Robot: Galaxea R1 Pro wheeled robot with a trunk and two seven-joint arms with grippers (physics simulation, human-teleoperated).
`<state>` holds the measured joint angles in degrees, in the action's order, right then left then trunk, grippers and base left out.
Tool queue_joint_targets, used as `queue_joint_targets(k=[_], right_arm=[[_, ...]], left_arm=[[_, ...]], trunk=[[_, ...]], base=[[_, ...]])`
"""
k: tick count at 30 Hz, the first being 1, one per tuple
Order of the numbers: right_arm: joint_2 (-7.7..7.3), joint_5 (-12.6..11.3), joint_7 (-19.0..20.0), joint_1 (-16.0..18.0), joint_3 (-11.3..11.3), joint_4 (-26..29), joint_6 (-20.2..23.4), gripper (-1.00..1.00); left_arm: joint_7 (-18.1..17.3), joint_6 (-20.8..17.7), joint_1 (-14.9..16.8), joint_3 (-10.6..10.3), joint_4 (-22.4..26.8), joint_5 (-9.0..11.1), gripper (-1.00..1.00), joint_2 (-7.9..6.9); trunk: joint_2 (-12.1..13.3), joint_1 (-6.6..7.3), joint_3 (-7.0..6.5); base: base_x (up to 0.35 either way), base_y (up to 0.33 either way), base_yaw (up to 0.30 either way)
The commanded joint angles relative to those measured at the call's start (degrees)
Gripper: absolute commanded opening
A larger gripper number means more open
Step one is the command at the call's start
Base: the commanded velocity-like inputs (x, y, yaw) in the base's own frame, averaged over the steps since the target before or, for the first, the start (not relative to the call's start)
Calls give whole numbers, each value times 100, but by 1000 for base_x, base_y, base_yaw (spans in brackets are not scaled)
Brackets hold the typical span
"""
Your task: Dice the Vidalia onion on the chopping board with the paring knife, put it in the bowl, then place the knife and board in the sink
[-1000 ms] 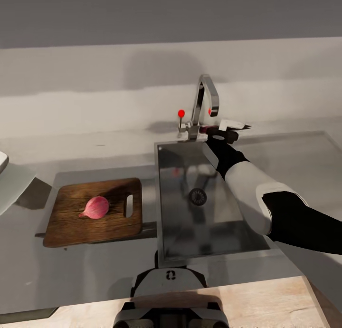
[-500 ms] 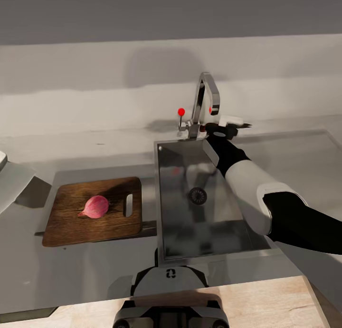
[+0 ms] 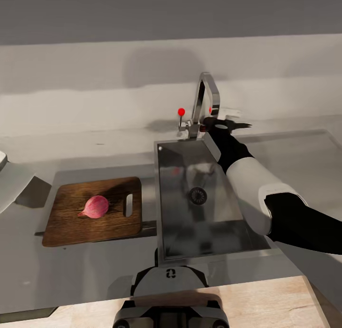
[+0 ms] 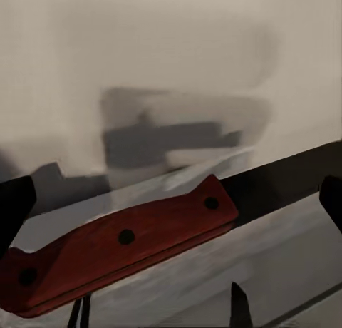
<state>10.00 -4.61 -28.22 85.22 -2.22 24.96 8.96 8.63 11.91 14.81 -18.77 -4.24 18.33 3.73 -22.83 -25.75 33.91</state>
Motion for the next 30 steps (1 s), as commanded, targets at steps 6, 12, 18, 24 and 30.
queue_joint_targets(k=[6,12,18,24,30], right_arm=[[0,-49,103,3,-24,-21,42,100],[0,-56,227,3,-24,-73,44,100],[0,-57,283,3,-24,-147,44,100],[0,-55,290,3,-24,-220,40,100],[0,-49,298,3,-24,-274,36,100]], left_arm=[[7,39,11,-48,-24,39,100,5],[15,32,11,-49,-24,39,100,31],[17,30,8,-48,-24,39,100,12],[17,30,6,-48,-24,39,100,1],[16,38,7,-48,-24,39,100,5]], trunk=[[-9,-3,7],[-9,-3,7],[-9,-3,7],[-9,-3,7],[-9,-3,7]], base=[[0,0,0],[0,0,0],[0,0,0],[0,0,0],[0,0,0]])
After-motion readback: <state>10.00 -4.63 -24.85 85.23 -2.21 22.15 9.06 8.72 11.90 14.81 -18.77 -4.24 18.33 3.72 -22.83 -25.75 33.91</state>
